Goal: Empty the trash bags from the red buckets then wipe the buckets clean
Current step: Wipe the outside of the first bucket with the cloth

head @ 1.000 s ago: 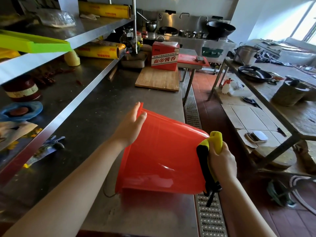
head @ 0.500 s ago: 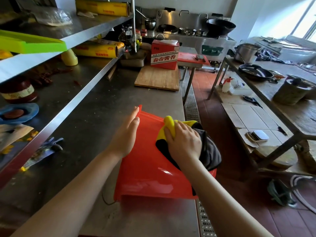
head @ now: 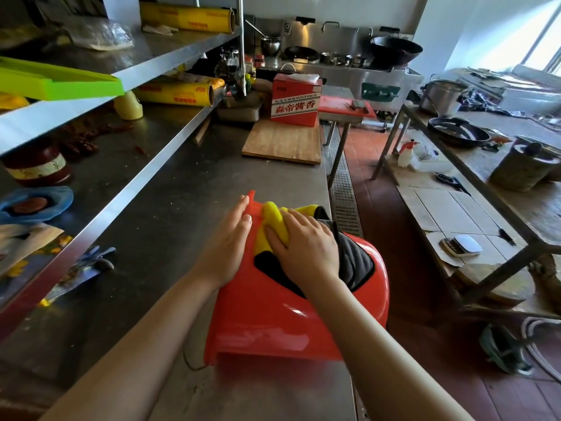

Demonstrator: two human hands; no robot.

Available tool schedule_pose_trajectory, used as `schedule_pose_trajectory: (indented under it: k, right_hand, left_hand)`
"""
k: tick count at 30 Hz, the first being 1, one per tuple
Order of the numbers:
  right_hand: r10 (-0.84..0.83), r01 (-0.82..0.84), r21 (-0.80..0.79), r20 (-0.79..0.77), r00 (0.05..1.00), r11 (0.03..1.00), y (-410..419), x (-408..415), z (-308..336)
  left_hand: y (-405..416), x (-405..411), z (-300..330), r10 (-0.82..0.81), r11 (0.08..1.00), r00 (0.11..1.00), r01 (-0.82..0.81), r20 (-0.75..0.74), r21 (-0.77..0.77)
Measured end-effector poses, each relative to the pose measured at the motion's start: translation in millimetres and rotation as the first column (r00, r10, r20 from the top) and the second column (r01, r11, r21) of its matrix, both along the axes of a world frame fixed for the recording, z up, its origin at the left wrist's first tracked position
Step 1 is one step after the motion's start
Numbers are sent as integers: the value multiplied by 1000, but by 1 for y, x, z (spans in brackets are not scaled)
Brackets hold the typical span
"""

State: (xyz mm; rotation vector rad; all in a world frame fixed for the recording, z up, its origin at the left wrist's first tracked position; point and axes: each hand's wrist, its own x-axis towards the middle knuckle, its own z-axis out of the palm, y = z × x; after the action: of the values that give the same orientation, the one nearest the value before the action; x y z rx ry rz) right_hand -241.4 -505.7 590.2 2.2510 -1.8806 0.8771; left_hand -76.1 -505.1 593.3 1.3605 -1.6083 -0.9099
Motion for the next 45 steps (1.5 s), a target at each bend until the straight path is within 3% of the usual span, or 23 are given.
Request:
schedule_pose_trajectory:
  k: [4,8,13,15,22,27,37,45]
  right_hand:
    - [-165,165,113,-12,986,980,1,-58,-10]
    - [-327,318,297,-20,945,900,7,-110,-12]
    - [-498,297,538,276,822,789,5,-160,-29]
    - [-509,275,573,298,808,772,3,-166,-31]
    - [-502,427,520,3,865,740,-12,-141,-16]
    - [-352,406,389,-205,913,827,-24,-91,1]
    - [-20,72,252,-204,979,965,-34,50,32]
    - [-5,28,260,-89,996,965,-29,10,27]
  left_hand:
    - [5,-1,0,-12,1000,1000,13,12,-23]
    - [12,-1,-3,-18,1000,1000,17,-21,-20]
    - [22,0,-6,-15,1000,999,15,-39,-25]
    - [25,0,-7,-18,999,1000,17,-24,-31]
    - [26,4,-9,-23,999,999,22,-35,-38]
    - [31,2,-9,-18,999,998,15,-68,-35]
    - [26,12,-19,25,995,995,-34,-95,-90]
    - [36,7,-17,42,998,997,-45,-60,-54]
